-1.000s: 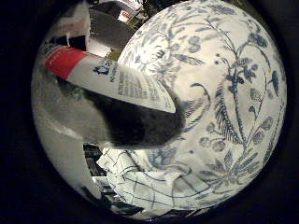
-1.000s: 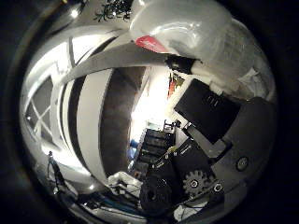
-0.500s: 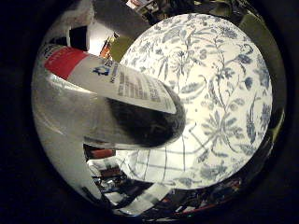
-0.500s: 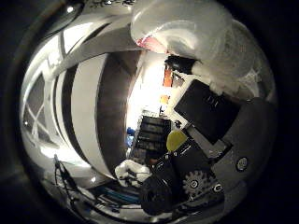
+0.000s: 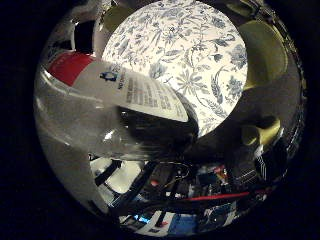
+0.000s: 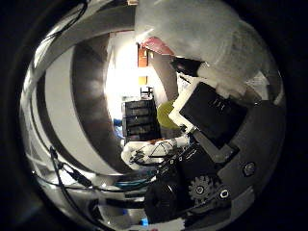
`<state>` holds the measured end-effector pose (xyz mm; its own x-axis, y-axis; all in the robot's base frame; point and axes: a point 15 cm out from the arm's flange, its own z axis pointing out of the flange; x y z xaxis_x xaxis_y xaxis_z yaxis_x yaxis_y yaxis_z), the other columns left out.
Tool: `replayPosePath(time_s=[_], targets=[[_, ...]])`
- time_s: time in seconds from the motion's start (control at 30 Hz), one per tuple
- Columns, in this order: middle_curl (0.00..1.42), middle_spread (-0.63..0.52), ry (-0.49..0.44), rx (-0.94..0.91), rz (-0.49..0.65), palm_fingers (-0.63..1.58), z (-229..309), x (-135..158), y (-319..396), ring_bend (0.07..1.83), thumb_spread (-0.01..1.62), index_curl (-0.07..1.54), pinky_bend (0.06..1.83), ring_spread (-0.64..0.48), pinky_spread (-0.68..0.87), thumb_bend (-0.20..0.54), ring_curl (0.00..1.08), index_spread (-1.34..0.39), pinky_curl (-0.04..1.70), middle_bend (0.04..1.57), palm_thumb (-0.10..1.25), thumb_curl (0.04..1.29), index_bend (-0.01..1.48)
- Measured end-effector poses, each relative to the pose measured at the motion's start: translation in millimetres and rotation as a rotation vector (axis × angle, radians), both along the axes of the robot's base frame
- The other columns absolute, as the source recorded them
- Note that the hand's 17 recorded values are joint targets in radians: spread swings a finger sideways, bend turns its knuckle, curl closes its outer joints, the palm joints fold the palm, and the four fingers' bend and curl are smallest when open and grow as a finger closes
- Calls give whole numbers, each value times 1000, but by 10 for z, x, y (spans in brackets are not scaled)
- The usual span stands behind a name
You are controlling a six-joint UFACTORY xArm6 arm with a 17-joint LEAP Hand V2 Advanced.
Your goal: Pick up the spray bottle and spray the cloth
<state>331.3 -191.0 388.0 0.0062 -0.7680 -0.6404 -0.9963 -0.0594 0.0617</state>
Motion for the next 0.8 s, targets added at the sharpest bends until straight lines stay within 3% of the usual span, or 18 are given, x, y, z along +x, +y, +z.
replayPosePath(time_s=[0.17, 0.6, 0.8], targets=[[568, -84, 90, -130, 87, 1206, -50, -130, 21, 1452, 1074, 656, 1048, -164, -210, -11, 594, -179, 1200, 1344, 1094, 534, 1199], [566, -80, 153, -461, 316, 1207, 279, -193, 489, 1452, 1090, 659, 1032, -164, -208, -12, 592, -182, 1235, 1345, 1097, 539, 1195], [565, -75, 237, -540, 382, 1208, 50, -274, 778, 1452, 1094, 661, 1028, -164, -208, -12, 592, -183, 1243, 1345, 1096, 541, 1193]])
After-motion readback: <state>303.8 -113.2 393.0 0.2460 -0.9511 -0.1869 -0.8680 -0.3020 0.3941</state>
